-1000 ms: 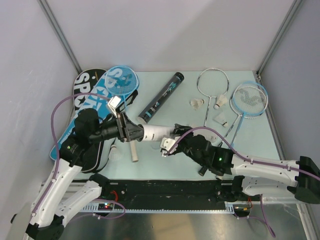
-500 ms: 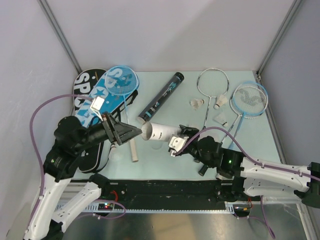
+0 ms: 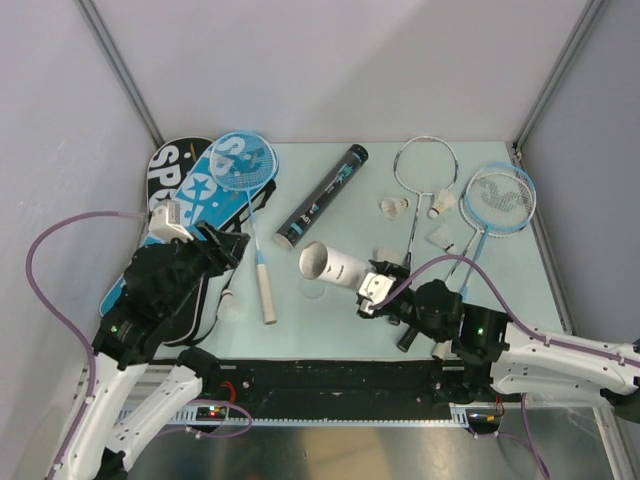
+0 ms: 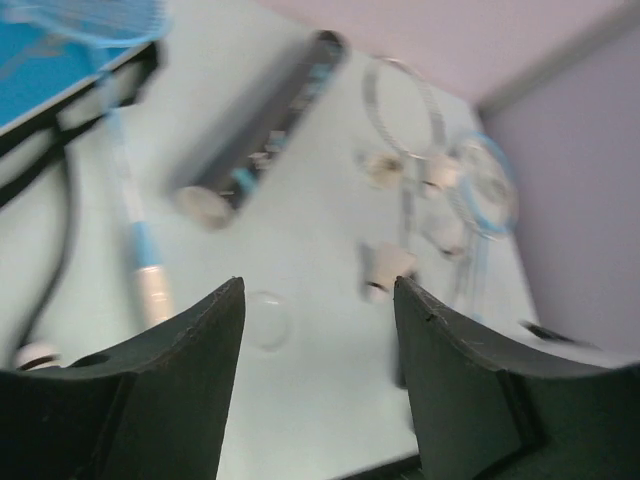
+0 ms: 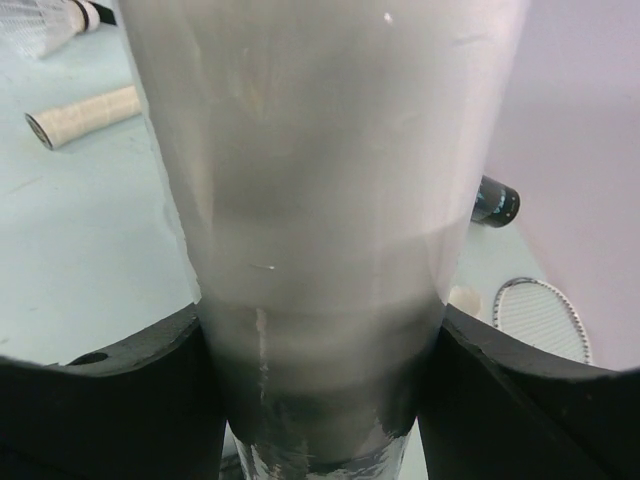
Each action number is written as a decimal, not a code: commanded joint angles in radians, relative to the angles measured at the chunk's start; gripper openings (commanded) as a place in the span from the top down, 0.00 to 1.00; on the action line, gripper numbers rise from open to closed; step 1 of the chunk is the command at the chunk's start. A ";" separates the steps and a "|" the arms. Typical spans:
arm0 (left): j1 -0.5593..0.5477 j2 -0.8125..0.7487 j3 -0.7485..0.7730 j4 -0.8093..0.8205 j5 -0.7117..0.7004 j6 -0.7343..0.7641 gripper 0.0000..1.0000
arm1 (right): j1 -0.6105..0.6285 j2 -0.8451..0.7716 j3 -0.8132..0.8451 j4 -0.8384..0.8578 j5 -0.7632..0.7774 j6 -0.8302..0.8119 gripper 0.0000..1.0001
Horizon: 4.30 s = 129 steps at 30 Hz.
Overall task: Pack up the badminton gear
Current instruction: Place the shuttlecock at the shuttle tube, then pick up the shuttlecock at the center of the board.
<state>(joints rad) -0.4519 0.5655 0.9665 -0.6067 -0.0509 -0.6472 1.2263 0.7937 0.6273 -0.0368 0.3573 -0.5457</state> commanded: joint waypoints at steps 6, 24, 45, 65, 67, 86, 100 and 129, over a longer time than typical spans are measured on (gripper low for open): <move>0.033 -0.034 -0.216 -0.073 -0.424 -0.324 0.38 | 0.030 -0.100 -0.076 0.089 -0.010 0.077 0.54; 0.047 -0.356 -0.743 -0.088 -0.350 -1.080 0.40 | 0.031 -0.142 -0.097 0.089 -0.046 0.034 0.53; 0.048 -0.333 -0.576 -0.217 -0.493 -0.904 0.33 | 0.032 -0.085 -0.095 0.152 -0.073 0.011 0.53; 0.048 -0.251 -0.615 -0.317 -0.485 -1.026 0.34 | 0.033 -0.106 -0.093 0.145 -0.072 -0.001 0.53; 0.048 -0.262 -0.628 -0.313 -0.495 -1.046 0.35 | 0.033 -0.104 -0.093 0.144 -0.075 -0.001 0.53; 0.048 -0.152 -0.678 -0.125 -0.595 -0.993 0.57 | 0.032 -0.092 -0.094 0.147 -0.082 0.003 0.53; 0.047 -0.202 -0.713 -0.063 -0.620 -0.922 0.92 | 0.035 -0.105 -0.094 0.150 -0.087 0.017 0.53; 0.047 -0.030 0.129 -0.148 0.205 0.175 1.00 | -0.036 0.125 -0.019 0.147 0.004 -0.162 0.54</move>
<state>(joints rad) -0.4091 0.4896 1.0431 -0.7021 -0.1604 -0.6109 1.2320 0.9089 0.5449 0.0639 0.3290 -0.6407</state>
